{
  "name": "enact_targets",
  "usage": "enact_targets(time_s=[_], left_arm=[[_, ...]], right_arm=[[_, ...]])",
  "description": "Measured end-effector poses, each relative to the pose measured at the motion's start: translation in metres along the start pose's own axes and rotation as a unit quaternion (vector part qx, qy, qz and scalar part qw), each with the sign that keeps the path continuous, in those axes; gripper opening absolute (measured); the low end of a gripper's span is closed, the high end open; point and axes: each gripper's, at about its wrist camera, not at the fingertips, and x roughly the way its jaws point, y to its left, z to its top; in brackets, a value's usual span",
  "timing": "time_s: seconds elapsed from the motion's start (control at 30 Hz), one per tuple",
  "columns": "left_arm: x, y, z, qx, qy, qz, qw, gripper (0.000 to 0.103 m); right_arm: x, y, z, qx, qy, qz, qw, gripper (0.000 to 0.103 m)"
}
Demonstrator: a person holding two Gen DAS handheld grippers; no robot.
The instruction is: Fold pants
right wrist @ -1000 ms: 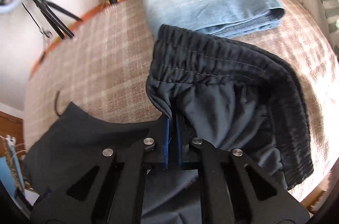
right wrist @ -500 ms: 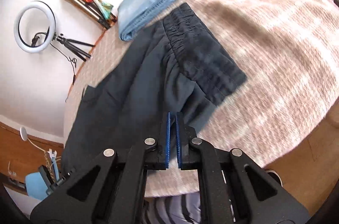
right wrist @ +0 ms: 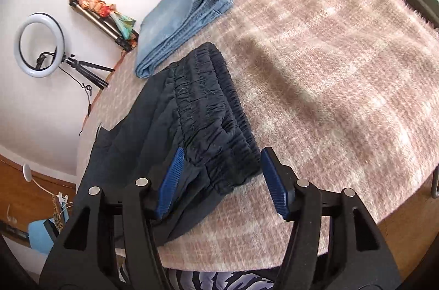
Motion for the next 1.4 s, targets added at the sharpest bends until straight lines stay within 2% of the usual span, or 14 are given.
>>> enact_targets(time_s=[0.07,0.13,0.23,0.3,0.37,0.47,0.53,0.63,0.73,0.8,0.87,0.97,1.17,1.4], left_arm=[[-0.001,0.001,-0.001,-0.002,-0.001,0.002,1.0000,0.022],[-0.001,-0.002,-0.001,0.002,-0.002,0.005,1.0000,0.022],[-0.002,-0.006,0.000,0.011,-0.001,0.011,0.9999,0.022],[0.000,-0.010,0.001,0.017,-0.001,0.016,0.9997,0.022],[0.000,-0.011,0.003,0.019,-0.002,0.021,0.9996,0.022],[0.001,-0.008,0.004,0.016,-0.002,0.027,0.9995,0.021],[0.002,-0.004,0.005,0.012,-0.001,0.030,0.9995,0.022],[0.002,0.002,0.006,0.005,-0.002,0.031,0.9995,0.022],[0.004,0.007,0.007,-0.005,-0.003,0.031,0.9995,0.022],[0.004,0.008,0.007,-0.010,-0.003,0.033,0.9994,0.022],[0.000,0.009,0.007,-0.006,-0.005,0.038,0.9993,0.022],[-0.011,0.012,0.006,-0.001,-0.014,0.052,0.9986,0.022],[-0.042,0.053,0.005,-0.058,-0.048,0.065,0.9951,0.022],[-0.070,0.117,0.000,-0.136,-0.077,0.063,0.9857,0.022]], right_arm=[[0.010,0.004,0.007,0.000,-0.006,-0.016,1.000,0.059],[0.016,0.013,0.010,-0.018,-0.012,-0.018,1.000,0.030],[0.013,0.031,0.007,-0.061,-0.025,-0.047,0.997,0.021],[0.002,0.041,0.005,-0.088,-0.029,-0.052,0.994,0.019],[-0.017,0.045,0.002,-0.094,-0.026,-0.028,0.995,0.011],[-0.048,0.041,-0.001,-0.098,-0.026,-0.005,0.995,0.010],[-0.053,0.028,0.000,-0.095,-0.027,-0.016,0.995,0.010],[-0.033,0.005,0.003,-0.081,-0.012,-0.049,0.995,0.010],[-0.006,-0.002,0.005,-0.101,0.001,-0.097,0.990,0.012],[-0.003,0.002,0.008,-0.117,0.006,-0.113,0.987,0.015],[-0.015,0.011,0.009,-0.130,-0.010,-0.126,0.983,0.029],[-0.039,0.038,-0.001,-0.197,-0.061,-0.157,0.966,0.047],[-0.040,0.104,-0.032,-0.305,-0.045,-0.101,0.946,0.061],[-0.006,0.176,-0.074,-0.380,-0.013,-0.055,0.923,0.062]])
